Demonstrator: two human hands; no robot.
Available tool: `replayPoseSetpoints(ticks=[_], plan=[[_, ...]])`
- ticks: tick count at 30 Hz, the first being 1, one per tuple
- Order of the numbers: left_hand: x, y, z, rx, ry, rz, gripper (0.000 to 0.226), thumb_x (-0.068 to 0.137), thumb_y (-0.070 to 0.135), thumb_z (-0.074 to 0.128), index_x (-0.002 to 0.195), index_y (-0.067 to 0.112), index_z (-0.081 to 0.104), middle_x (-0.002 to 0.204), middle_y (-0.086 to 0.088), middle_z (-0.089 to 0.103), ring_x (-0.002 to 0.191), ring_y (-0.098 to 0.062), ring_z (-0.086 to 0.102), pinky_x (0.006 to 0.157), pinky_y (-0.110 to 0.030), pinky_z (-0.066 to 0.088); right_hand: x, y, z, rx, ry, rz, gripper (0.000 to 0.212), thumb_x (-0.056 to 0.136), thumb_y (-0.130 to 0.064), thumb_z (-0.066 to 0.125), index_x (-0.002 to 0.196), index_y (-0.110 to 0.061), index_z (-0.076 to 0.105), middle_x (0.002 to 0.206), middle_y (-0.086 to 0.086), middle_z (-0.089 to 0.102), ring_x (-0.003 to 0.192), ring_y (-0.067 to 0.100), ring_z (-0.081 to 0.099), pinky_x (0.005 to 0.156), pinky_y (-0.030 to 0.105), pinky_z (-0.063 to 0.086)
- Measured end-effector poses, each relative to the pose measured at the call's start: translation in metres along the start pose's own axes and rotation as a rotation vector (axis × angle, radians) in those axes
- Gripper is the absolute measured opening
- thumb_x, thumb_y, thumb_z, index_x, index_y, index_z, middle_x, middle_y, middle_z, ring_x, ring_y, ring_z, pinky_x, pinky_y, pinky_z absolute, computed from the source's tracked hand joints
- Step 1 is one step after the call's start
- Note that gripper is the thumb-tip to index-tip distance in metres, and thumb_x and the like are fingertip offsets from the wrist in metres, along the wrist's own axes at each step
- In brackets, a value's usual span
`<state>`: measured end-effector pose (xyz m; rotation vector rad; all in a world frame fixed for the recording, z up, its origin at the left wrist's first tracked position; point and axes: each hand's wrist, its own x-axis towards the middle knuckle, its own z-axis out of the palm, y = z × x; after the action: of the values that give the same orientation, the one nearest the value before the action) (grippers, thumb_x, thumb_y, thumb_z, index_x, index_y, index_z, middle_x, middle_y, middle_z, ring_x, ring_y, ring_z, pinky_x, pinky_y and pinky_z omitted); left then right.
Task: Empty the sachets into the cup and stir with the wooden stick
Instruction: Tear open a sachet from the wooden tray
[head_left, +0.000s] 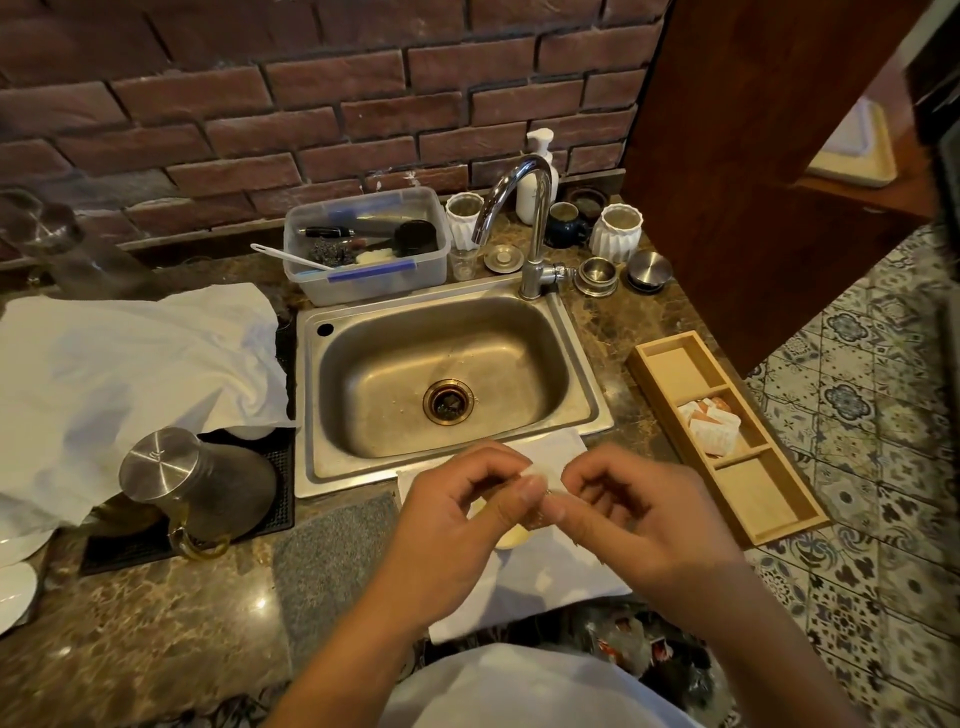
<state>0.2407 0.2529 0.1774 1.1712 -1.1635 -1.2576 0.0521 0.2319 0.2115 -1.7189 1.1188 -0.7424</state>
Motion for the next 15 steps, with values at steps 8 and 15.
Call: replayPoseSetpoints(ticks=[8,15], plan=[[0.001,0.002,-0.004,0.137,0.053,0.092,0.013,0.088,0.032,0.068,0.092,0.026,0.079,0.094,0.004,0.074,0.091,-0.02,0.07,0.081,-0.032,0.055,0.005,0.002,-0.002,-0.152,-0.065,-0.105,0.023,0.097,-0.045,0.051,0.089,-0.03,0.068,0.072,-0.011,0.064,0.068,0.017,0.063,0.056,0.038,0.05],[0.001,-0.004,0.0,0.264,0.073,0.105,0.014,0.091,0.03,0.068,0.093,0.023,0.079,0.091,0.005,0.074,0.088,-0.022,0.069,0.078,-0.032,0.055,0.007,0.007,0.0,-0.282,-0.079,-0.165,0.017,0.099,-0.041,0.052,0.085,-0.038,0.06,0.071,-0.019,0.058,0.067,0.009,0.059,0.056,0.029,0.048]])
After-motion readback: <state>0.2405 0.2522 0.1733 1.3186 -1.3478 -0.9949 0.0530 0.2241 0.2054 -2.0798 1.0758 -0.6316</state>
